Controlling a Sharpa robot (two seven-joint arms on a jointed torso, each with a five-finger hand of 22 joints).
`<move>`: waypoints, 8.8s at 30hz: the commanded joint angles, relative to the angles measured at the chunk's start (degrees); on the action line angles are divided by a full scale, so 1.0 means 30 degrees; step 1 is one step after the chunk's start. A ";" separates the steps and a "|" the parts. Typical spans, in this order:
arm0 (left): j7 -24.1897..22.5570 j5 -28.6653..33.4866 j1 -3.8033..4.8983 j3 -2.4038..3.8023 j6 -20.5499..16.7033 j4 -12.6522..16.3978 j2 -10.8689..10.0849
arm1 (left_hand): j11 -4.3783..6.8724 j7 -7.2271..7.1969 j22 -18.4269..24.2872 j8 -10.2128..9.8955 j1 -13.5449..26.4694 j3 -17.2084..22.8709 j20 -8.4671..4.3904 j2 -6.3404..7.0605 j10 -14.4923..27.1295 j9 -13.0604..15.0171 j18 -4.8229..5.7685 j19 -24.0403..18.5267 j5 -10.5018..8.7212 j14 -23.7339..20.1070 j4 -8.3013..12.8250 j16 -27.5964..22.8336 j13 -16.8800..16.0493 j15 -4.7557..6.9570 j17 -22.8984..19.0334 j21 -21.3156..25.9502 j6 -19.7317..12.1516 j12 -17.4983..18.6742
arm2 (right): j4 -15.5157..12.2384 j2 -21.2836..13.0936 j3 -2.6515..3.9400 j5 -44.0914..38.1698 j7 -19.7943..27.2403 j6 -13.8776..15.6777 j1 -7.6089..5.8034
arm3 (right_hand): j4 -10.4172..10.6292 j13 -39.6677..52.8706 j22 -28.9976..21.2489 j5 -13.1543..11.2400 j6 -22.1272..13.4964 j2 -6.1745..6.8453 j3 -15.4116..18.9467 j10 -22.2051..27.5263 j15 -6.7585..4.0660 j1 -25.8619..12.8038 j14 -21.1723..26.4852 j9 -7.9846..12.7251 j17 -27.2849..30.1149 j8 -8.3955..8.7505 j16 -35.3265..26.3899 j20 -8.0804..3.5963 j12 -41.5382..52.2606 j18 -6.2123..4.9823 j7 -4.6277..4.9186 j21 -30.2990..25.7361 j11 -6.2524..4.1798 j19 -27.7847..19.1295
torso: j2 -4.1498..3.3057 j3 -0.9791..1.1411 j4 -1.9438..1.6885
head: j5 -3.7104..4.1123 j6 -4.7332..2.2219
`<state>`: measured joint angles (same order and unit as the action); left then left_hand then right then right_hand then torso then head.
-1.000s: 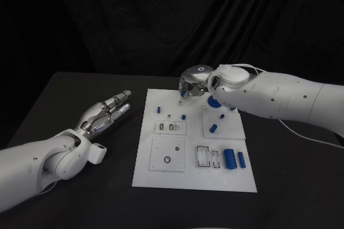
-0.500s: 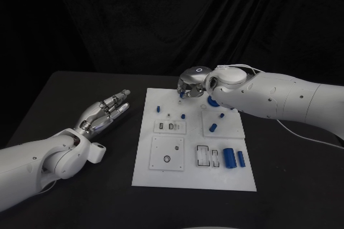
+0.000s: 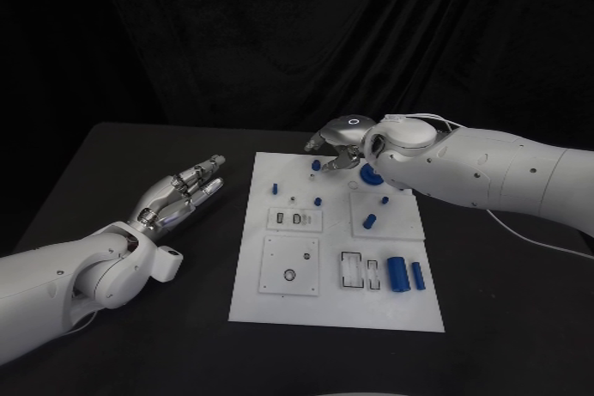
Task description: Assemble the parts on the task board
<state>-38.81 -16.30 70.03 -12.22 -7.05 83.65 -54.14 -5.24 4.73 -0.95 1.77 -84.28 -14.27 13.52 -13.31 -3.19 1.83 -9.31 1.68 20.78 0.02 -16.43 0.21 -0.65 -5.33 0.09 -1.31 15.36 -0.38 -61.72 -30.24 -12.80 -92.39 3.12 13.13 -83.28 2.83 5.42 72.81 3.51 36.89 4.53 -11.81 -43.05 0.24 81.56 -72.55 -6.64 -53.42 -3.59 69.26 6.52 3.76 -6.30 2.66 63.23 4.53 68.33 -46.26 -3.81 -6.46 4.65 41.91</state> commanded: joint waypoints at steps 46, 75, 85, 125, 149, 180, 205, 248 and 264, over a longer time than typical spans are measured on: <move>-0.1926 -0.0064 0.0027 0.0011 0.0432 -0.0011 -0.0181 | -0.0104 0.0241 -0.0034 0.0061 -0.0246 0.0003 0.0121 -0.0059 0.0010 0.0027 -0.0364 0.0039 0.0080 -0.0007 0.0095 -0.0070 -0.0015 -0.0162 -0.0031 -0.0094 0.0028 -0.0096 | -0.4165 -0.6194 -0.0364 -0.0760 -0.3003 0.0004 -0.0054 | 0.3594 2.8193 0.3945 0.0028 0.4057 0.0512 0.1690 -1.5649 -0.0329 -0.1704 -0.5815 0.0585 -1.2192 -0.0120 0.6913 -0.0284 2.8746 0.0773 0.1381 0.3210 -0.0717 0.3267 | 0.0081 0.0025 0.0252 | -0.0298 0.0392; -0.1830 -0.0064 0.0027 0.0011 0.0595 -0.0096 -0.0129 | -0.0182 0.0231 -0.0041 0.0051 -0.0275 0.0014 0.0168 -0.0065 -0.0021 0.0021 -0.0366 0.0056 0.0079 -0.0007 0.0112 -0.0070 -0.0022 -0.0245 -0.0031 -0.0109 -0.0017 -0.0103 | -0.3512 -0.5437 -0.0361 -0.0774 -0.2366 -0.1287 0.0252 | 0.2901 2.8193 0.4035 -0.0003 0.4677 0.0003 0.1609 -1.5649 -0.0400 -0.1505 -0.5815 0.0300 -1.2192 -0.0345 0.6913 -0.0334 2.8746 0.0808 0.1298 0.3418 -0.0759 0.3359 | 0.0106 0.0011 0.0243 | -0.0281 0.0623; -0.1783 -0.0064 0.0027 0.0011 0.0687 -0.0183 -0.0083 | -0.0323 0.0204 -0.0043 0.0033 -0.0305 0.0032 0.0224 -0.0082 -0.0048 0.0010 -0.0365 0.0063 0.0079 -0.0007 0.0130 -0.0070 -0.0028 -0.0321 -0.0031 -0.0118 -0.0114 -0.0109 | -0.3185 -0.5089 -0.0359 -0.0774 -0.2221 -0.1231 0.0328 | 0.2436 2.8193 0.4068 0.0009 0.5405 -0.0280 0.1555 -1.5649 -0.0503 -0.1370 -0.5815 -0.0106 -1.2192 -0.0672 0.6913 -0.0428 2.8746 0.0821 0.1035 0.3538 -0.0944 0.3403 | 0.0103 0.0025 0.0253 | -0.0266 0.0680; -0.1681 -0.0064 0.0023 0.0011 0.0856 -0.0261 -0.0101 | -0.0634 0.0106 -0.0055 0.0040 -0.0349 0.0056 0.0320 -0.0103 -0.0284 0.0014 -0.0364 0.0091 0.0078 -0.0007 0.0161 -0.0070 -0.0074 -0.0467 -0.0031 -0.0148 -0.0135 -0.0158 | -0.6308 -0.5859 -0.0333 -0.0774 -0.1039 0.1996 -0.0478 | 0.0339 2.8193 0.4537 0.0008 0.7782 -0.1360 0.1978 -1.5649 -0.0883 -0.1382 -0.5815 -0.5484 -1.2192 -0.3536 0.6913 -0.0831 2.8746 0.1192 0.0408 0.5241 -0.1363 0.4554 | 0.0139 -0.0016 0.0273 | -0.0416 0.0474; -0.1694 -0.0064 0.0021 0.0011 0.0968 -0.0419 0.0224 | -0.0715 0.0053 -0.0061 0.0034 -0.0336 0.0054 0.0351 -0.0115 -0.0359 0.0009 -0.0362 0.0104 0.0077 -0.0007 0.0148 -0.0070 -0.0087 -0.0516 -0.0031 -0.0161 -0.0182 -0.0170 | -0.4816 -0.2700 -0.0278 -0.0774 -0.0312 0.1178 -0.0540 | 0.0295 2.8193 0.4582 0.0018 0.7606 -0.1607 0.1825 -1.5649 -0.0811 -0.1308 -0.5815 -0.5515 -1.2192 -0.3292 0.6913 -0.0784 2.8746 0.1230 0.0502 0.5403 -0.1313 0.4662 | 0.0096 0.0004 0.0235 | -0.0312 0.0388; -0.1653 -0.0064 0.0021 0.0011 0.1119 -0.0564 0.0433 | -0.0767 0.0028 -0.0066 0.0029 -0.0331 0.0055 0.0383 -0.0124 -0.0374 0.0004 -0.0362 0.0116 0.0078 -0.0007 0.0143 -0.0070 -0.0088 -0.0557 -0.0031 -0.0173 -0.0221 -0.0168 | -0.2772 -0.0755 -0.0272 -0.0774 -0.0346 -0.0243 -0.0165 | 0.0036 2.8193 0.4279 0.0006 0.6348 -0.1722 0.1742 -1.5649 -0.0445 -0.1525 -0.5815 -0.4920 -1.2192 -0.1439 0.6913 -0.0428 2.8746 0.1011 0.1086 0.4493 -0.0919 0.3861 | 0.0099 0.0030 0.0271 | -0.0282 0.0548; -0.1640 -0.0064 0.0021 0.0011 0.1184 -0.0576 0.0378 | -0.0814 0.0023 -0.0072 0.0023 -0.0346 0.0069 0.0418 -0.0138 -0.0371 0.0000 -0.0362 0.0130 0.0079 -0.0007 0.0159 -0.0070 -0.0086 -0.0617 -0.0031 -0.0187 -0.0262 -0.0163 | -0.2957 -0.1126 -0.0266 -0.0774 -0.0527 0.0803 -0.0140 | -0.0516 2.8193 0.3933 0.0000 0.0353 -0.1836 0.1850 -1.5649 -0.0083 -0.2111 -0.5815 -0.1278 -1.2192 0.0047 0.6913 -0.0026 2.8746 0.0732 0.1471 0.3274 -0.0601 0.2787 | 0.0100 0.0018 0.0261 | -0.0271 0.0587; -0.1570 -0.0064 0.0002 0.0009 0.1162 -0.0567 0.0152 | -0.0850 0.0020 -0.0085 0.0032 -0.0342 0.0071 0.0454 -0.0146 -0.0431 0.0006 -0.0365 0.0158 0.0078 -0.0007 0.0159 -0.0070 -0.0096 -0.0659 -0.0031 -0.0213 -0.0226 -0.0172 | -0.7075 -0.9684 -0.0490 -0.0173 -0.2143 0.0696 -0.0602 | 0.2326 2.8193 0.4106 0.0167 0.1252 0.2125 -0.5863 -1.5649 -0.0135 -0.5738 -0.5815 -0.8975 -1.2192 -0.1443 0.6913 -0.0061 2.8746 0.0869 0.1067 0.4300 -0.0804 0.2853 | 0.0186 0.0031 0.0543 | -0.0028 0.0862; -0.1555 -0.0064 -0.0002 0.0009 0.1184 -0.0593 0.0152 | -0.0861 0.0017 -0.0087 0.0032 -0.0337 0.0075 0.0465 -0.0157 -0.0429 0.0007 -0.0365 0.0162 0.0078 -0.0007 0.0154 -0.0070 -0.0095 -0.0672 -0.0031 -0.0218 -0.0227 -0.0171 | -0.6404 -0.9394 -0.0491 -0.0173 -0.2725 -0.0617 -0.0328 | 0.3517 2.8193 0.4140 -0.0151 0.1940 0.1609 -0.1451 -1.5649 -0.0210 -0.3800 -0.5815 -0.8588 -1.2192 -0.1167 0.6913 -0.0113 2.8746 0.0895 0.1114 0.4309 -0.0794 0.3028 | 0.0196 0.0029 0.0540 | -0.0030 0.0918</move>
<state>-38.85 -16.34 70.02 -12.24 -4.17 81.83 -53.77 -7.32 4.82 -1.13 1.77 -84.72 -14.11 14.56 -13.76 -4.44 1.84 -9.30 2.30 20.78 0.03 -16.27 0.21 -0.87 -6.97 0.05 -1.75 15.05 -0.60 -81.03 -58.47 -14.29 -92.81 -3.04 13.15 -84.42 13.43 74.90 74.92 3.44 42.35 9.48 -16.59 -84.04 -0.49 69.67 -83.95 -32.48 -74.91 -7.31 89.83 6.33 89.85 -3.56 5.91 76.30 1.94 77.28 -45.70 -3.73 -4.83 4.56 44.59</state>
